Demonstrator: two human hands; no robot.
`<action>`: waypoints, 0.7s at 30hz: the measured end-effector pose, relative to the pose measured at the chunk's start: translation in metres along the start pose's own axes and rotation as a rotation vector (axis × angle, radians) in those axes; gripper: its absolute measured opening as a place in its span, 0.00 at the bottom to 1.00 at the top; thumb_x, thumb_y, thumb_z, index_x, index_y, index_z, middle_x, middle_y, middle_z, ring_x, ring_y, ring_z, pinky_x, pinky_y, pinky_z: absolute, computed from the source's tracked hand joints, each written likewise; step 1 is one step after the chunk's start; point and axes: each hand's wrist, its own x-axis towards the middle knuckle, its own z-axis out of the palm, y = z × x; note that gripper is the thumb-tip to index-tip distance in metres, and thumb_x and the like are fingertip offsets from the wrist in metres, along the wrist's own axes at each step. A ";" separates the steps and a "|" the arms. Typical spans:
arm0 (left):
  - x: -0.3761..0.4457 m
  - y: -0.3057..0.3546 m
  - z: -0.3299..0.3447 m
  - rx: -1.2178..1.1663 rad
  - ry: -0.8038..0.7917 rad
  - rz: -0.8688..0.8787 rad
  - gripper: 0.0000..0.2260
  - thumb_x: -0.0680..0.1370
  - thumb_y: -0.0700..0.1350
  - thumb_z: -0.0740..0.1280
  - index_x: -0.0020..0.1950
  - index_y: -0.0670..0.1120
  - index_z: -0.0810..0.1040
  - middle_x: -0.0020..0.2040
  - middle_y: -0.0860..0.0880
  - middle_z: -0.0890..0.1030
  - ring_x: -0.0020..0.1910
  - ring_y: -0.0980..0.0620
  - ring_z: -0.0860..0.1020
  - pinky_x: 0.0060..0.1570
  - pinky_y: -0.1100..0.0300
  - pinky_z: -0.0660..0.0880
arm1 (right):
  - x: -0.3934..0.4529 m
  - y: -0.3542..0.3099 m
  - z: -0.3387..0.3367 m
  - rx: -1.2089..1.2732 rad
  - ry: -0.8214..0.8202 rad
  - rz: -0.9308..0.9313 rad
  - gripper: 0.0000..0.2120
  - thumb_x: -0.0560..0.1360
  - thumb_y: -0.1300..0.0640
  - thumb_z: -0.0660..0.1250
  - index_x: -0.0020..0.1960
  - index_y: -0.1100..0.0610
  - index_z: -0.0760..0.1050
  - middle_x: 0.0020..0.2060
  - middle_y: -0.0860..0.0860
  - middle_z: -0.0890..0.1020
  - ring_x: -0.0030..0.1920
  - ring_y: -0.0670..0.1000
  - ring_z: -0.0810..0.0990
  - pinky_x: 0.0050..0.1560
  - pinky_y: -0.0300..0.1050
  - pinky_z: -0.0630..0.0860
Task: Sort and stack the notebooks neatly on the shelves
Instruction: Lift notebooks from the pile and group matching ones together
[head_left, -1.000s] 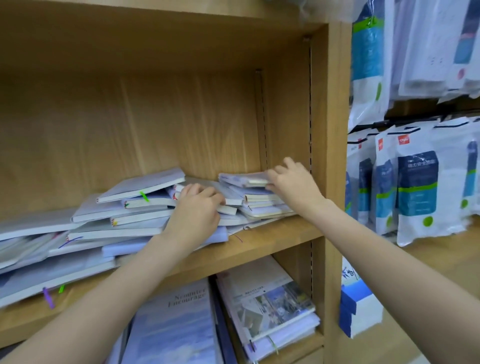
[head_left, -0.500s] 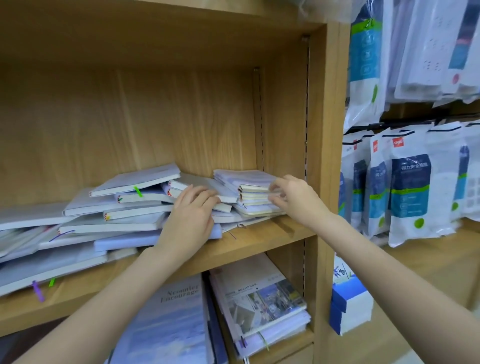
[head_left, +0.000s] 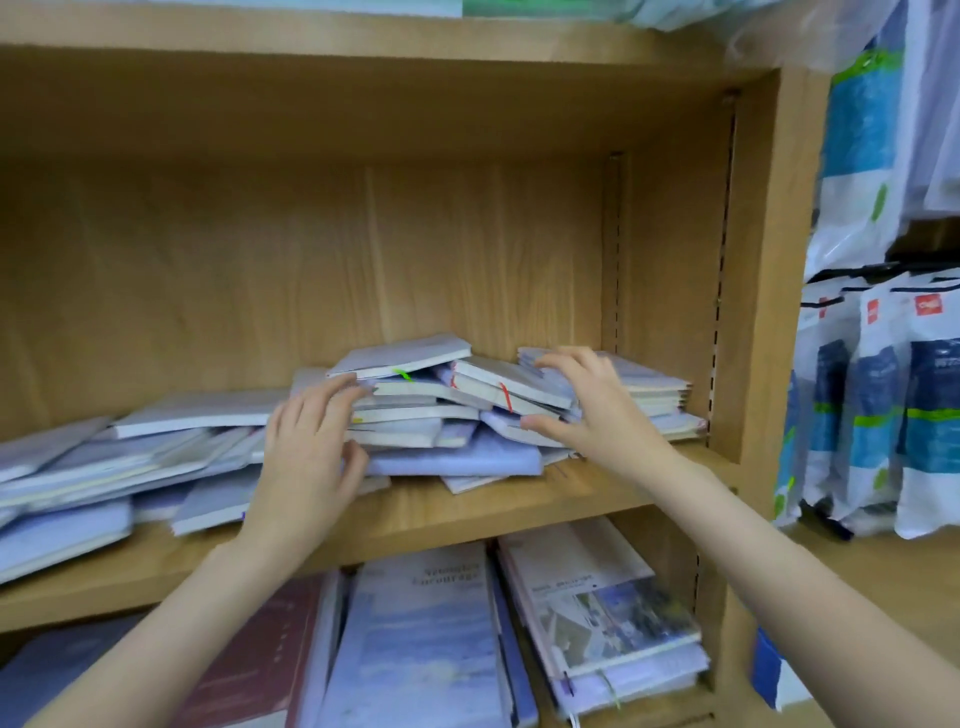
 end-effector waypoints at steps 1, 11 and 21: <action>-0.005 -0.010 -0.002 0.029 -0.045 -0.012 0.22 0.68 0.44 0.55 0.60 0.42 0.74 0.60 0.44 0.76 0.57 0.47 0.70 0.57 0.50 0.65 | 0.006 -0.008 0.003 0.024 0.008 -0.010 0.28 0.72 0.48 0.70 0.68 0.54 0.67 0.63 0.50 0.69 0.64 0.48 0.63 0.58 0.32 0.56; -0.029 -0.053 -0.034 0.081 -0.139 0.024 0.20 0.69 0.42 0.54 0.58 0.45 0.75 0.61 0.48 0.76 0.59 0.47 0.69 0.59 0.54 0.61 | 0.063 -0.074 0.056 -0.227 -0.075 -0.174 0.21 0.78 0.51 0.61 0.69 0.57 0.66 0.68 0.56 0.66 0.69 0.56 0.63 0.69 0.50 0.56; -0.026 -0.064 -0.034 -0.110 -0.242 -0.170 0.23 0.73 0.43 0.57 0.68 0.45 0.66 0.56 0.47 0.78 0.59 0.46 0.73 0.58 0.56 0.62 | 0.081 -0.085 0.058 -0.404 -0.277 -0.172 0.19 0.80 0.53 0.57 0.68 0.57 0.68 0.63 0.53 0.75 0.64 0.55 0.70 0.65 0.46 0.60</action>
